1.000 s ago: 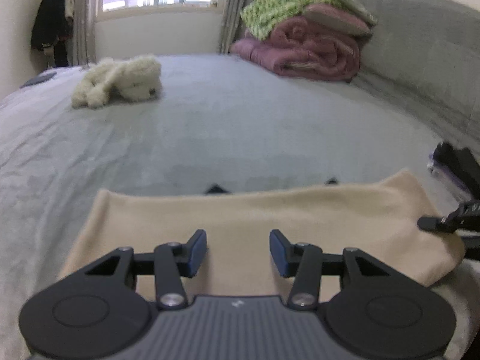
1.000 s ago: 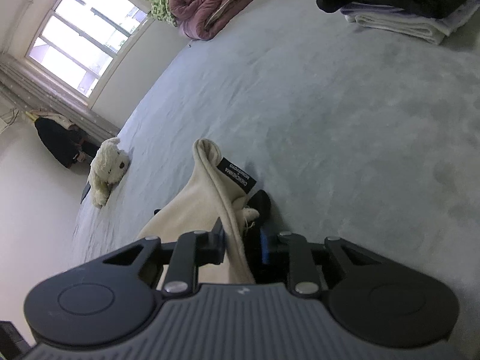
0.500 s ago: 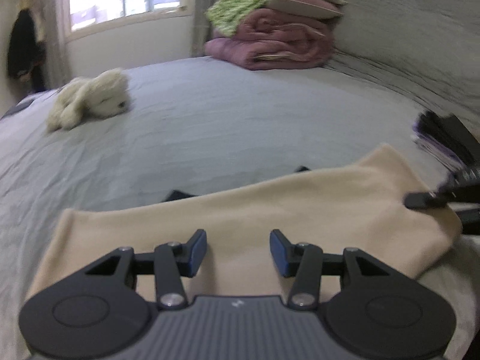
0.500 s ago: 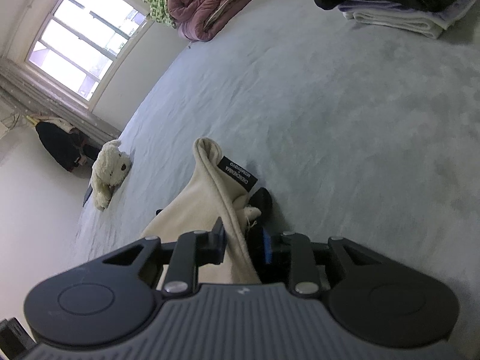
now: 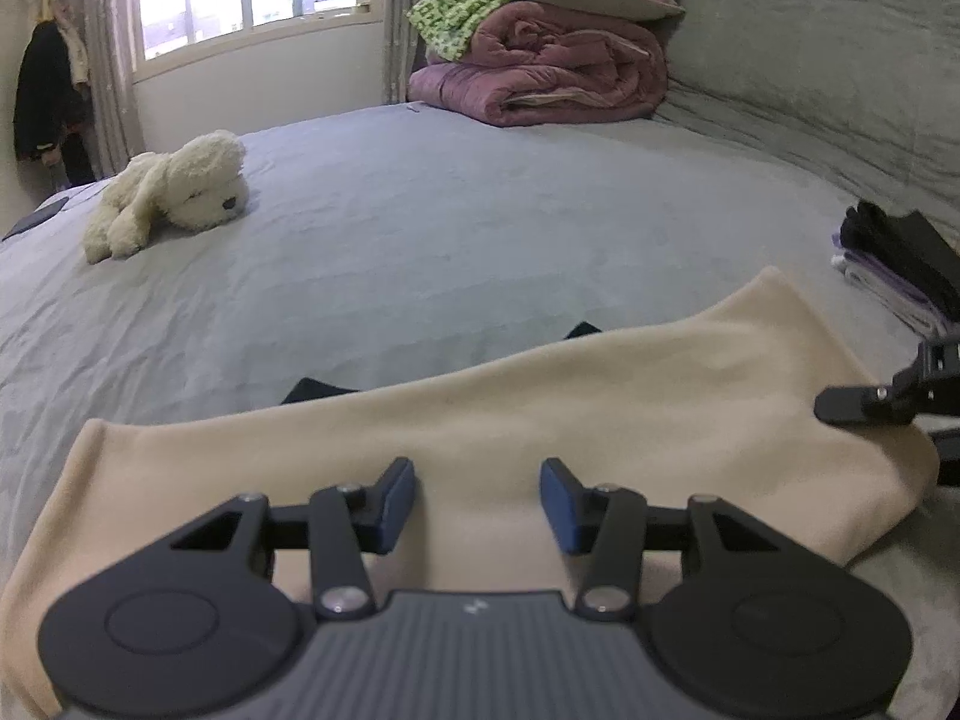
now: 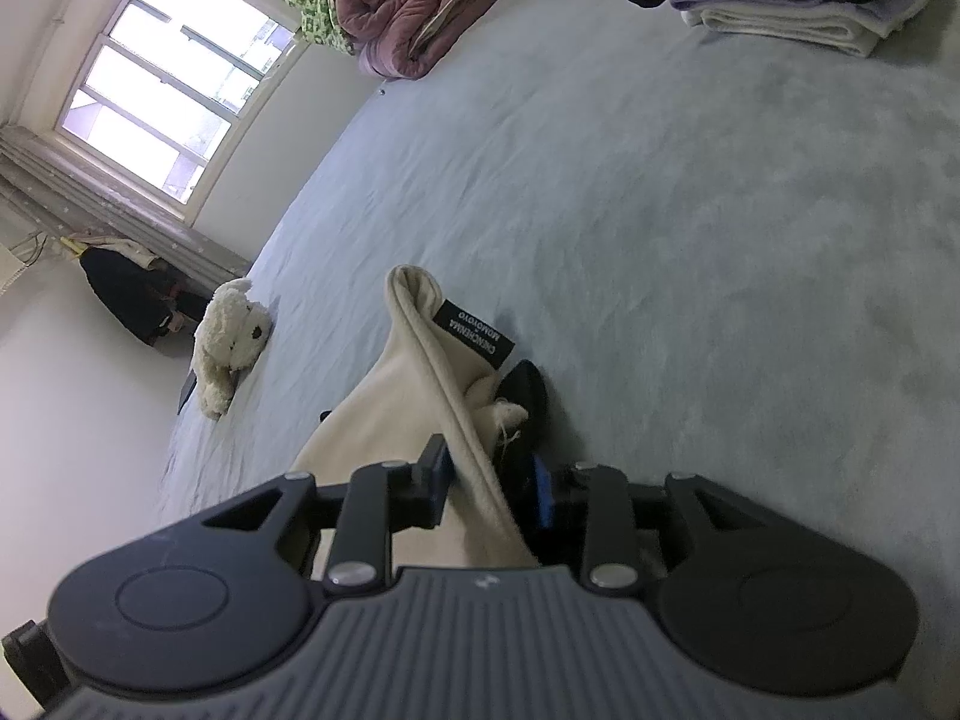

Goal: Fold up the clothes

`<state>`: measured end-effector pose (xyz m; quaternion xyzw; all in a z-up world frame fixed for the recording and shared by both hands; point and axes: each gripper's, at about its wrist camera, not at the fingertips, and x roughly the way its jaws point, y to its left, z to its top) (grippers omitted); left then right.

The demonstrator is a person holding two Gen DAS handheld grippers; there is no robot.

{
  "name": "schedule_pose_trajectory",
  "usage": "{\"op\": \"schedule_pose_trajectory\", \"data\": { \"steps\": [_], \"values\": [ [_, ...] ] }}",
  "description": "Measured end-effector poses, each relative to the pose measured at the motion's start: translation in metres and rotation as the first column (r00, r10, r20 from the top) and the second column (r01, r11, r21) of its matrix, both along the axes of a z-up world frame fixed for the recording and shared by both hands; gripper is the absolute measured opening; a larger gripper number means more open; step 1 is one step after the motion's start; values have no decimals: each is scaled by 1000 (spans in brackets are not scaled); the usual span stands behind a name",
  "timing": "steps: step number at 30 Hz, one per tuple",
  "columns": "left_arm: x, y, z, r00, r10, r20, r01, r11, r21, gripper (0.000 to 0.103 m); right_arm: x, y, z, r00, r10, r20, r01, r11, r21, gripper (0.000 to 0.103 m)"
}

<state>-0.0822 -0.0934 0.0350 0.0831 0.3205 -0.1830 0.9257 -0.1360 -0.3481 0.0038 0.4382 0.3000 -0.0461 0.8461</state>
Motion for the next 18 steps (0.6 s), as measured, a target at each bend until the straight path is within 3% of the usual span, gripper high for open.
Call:
{"op": "schedule_pose_trajectory", "data": {
  "steps": [5,11,18],
  "values": [
    [12,-1,-1,1000,28,-8,-28,1000,5,48,-1,4,0,1000,1,0,-1,1000,-15,33],
    [51,-13,-2,997,63,-36,-61,996,61,49,0,9,-2,1000,2,-3,-3,999,-53,34],
    [60,-8,-1,995,73,-61,-72,997,8,50,4,14,-2,1000,4,-4,-4,996,-93,35]
  ]
}}
